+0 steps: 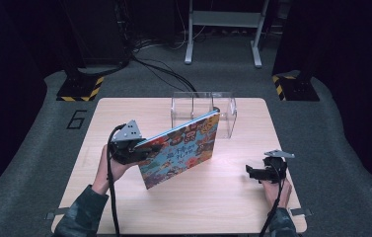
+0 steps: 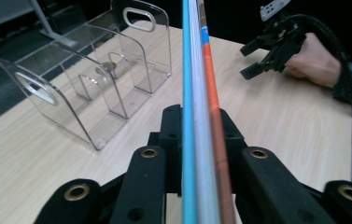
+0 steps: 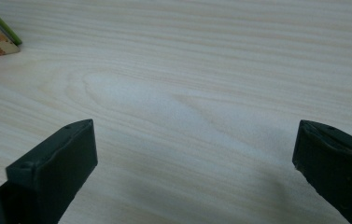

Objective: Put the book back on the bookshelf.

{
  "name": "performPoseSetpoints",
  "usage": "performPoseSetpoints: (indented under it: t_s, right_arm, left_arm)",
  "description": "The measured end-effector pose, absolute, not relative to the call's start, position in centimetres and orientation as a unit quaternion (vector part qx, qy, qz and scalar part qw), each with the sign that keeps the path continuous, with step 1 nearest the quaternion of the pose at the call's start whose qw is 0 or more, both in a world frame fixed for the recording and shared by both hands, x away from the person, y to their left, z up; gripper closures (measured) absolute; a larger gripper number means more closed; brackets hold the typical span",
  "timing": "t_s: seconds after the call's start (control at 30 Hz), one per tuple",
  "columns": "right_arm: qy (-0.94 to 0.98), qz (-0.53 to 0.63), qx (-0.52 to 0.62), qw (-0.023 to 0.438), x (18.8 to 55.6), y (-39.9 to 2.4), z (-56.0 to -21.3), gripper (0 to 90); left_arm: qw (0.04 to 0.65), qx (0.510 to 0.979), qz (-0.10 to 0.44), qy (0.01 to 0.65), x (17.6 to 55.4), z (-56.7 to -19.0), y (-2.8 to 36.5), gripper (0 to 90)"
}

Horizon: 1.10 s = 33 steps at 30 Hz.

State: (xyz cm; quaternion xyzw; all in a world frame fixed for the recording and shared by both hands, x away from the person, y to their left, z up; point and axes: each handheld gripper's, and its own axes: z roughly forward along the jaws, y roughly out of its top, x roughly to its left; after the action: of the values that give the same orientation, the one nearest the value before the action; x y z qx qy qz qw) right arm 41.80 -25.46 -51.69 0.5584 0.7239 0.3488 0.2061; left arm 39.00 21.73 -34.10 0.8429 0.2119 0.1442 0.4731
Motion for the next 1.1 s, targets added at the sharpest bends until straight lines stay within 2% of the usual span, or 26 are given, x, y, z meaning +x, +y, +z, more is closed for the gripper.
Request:
performPoseSetpoints:
  t_s: [0.17,0.5,1.1]
  right_arm:
    - [0.722,0.349,0.562,0.205,41.9,-25.9,-52.6,0.0]
    - [0.708,0.368,0.572,0.193,41.8,-26.5,-52.6,0.0]
    - [0.709,0.37,0.568,0.194,41.9,-26.4,-52.6,0.0]
  left_arm:
    - [0.478,0.839,0.127,0.228,39.1,-34.1,21.7,80.6]
    - [0.48,0.835,0.128,0.236,39.9,-32.1,21.2,81.0]
    - [0.49,0.82,0.16,0.248,40.8,-28.4,21.6,81.0]
